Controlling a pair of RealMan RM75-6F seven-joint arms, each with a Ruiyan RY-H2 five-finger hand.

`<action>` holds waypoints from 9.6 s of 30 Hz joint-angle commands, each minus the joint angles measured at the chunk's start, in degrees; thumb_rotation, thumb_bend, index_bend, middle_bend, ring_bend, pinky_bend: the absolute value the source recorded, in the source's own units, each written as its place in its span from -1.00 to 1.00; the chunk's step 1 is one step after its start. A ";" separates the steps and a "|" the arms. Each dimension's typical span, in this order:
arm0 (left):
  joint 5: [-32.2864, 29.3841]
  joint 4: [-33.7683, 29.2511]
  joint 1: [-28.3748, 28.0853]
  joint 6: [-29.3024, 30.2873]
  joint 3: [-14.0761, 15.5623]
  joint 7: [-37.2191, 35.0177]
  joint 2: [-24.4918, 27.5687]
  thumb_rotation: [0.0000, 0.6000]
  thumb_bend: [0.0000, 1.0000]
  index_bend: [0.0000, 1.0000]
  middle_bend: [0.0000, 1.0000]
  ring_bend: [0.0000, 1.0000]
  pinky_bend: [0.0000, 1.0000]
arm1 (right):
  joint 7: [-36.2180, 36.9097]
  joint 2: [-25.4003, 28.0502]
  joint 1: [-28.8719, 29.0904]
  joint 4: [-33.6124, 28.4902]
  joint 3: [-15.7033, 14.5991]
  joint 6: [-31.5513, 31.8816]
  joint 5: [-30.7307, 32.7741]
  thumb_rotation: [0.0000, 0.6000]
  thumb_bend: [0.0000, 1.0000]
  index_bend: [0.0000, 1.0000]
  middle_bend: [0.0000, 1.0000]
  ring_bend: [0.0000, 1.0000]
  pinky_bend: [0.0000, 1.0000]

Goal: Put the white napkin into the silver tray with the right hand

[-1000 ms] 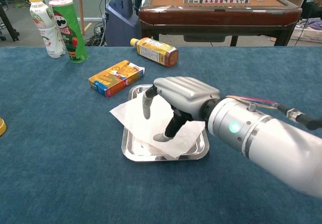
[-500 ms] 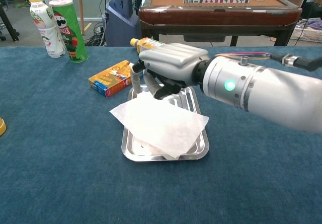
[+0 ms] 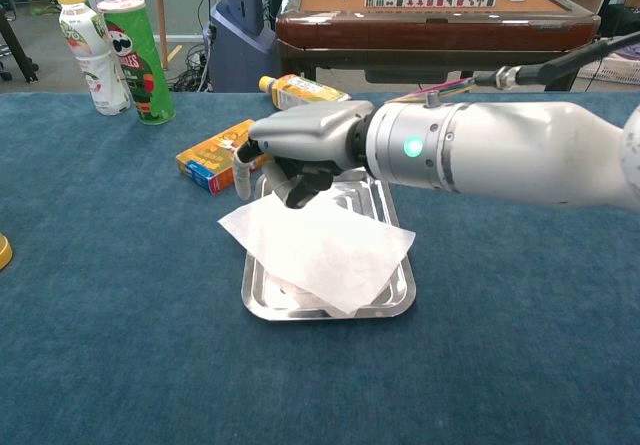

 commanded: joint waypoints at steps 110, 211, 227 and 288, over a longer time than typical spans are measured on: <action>1.05 -1.22 0.14 -0.23 0.44 1.26 0.43 1.00 -0.41 -0.77 -0.94 -0.98 -1.00 | 6.49 11.30 -0.03 -3.43 -12.31 5.45 -0.22 1.00 1.00 -0.34 1.00 0.91 1.00; 1.64 -0.98 0.21 0.02 0.79 1.90 -0.63 1.00 -0.41 -0.77 -0.94 -0.98 -1.00 | 5.76 13.47 -8.42 -5.83 -16.95 2.99 -6.04 1.00 1.00 -0.26 1.00 0.92 1.00; 1.40 -0.59 0.45 0.19 0.78 1.44 -0.63 1.00 -0.41 -0.77 -0.94 -0.98 -1.00 | 4.95 12.24 -7.63 -5.16 -16.83 2.29 -4.78 1.00 1.00 -0.26 1.00 0.92 1.00; 2.32 0.23 -3.54 -1.92 -1.05 0.12 -2.23 1.00 -0.41 -0.77 -0.94 -0.99 -1.00 | 11.15 33.73 -45.57 -17.69 -15.20 47.25 -16.82 1.00 -1.00 -1.00 -1.00 -1.00 -0.89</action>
